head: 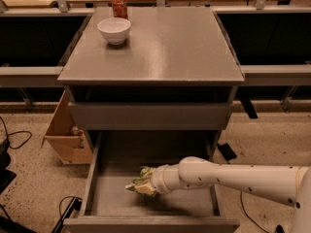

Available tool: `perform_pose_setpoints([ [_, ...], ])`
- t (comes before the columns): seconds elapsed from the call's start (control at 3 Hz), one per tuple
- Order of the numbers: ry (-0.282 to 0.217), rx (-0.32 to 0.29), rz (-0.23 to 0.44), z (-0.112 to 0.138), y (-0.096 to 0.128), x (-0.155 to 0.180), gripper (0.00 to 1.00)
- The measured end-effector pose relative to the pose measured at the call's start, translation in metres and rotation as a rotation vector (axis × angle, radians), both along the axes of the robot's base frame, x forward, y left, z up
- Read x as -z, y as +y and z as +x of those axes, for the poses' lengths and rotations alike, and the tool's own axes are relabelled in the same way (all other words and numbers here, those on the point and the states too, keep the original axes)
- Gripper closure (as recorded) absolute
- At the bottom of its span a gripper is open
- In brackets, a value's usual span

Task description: Place green jalapeno chip bag into middle drawer

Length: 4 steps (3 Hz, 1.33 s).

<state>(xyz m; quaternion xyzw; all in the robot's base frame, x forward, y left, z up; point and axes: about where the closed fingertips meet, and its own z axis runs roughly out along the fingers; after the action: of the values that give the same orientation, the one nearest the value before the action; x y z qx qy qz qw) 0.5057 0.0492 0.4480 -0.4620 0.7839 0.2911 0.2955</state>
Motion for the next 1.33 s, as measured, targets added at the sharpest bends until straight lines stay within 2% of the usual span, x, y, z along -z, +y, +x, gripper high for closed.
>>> perform_pose_setpoints([
  [0.33,-0.005,-0.002,-0.006,0.0005,0.0027,0.0019,0.86],
  [1.33,-0.005,-0.002,-0.006,0.0005,0.0027,0.0019,0.16],
])
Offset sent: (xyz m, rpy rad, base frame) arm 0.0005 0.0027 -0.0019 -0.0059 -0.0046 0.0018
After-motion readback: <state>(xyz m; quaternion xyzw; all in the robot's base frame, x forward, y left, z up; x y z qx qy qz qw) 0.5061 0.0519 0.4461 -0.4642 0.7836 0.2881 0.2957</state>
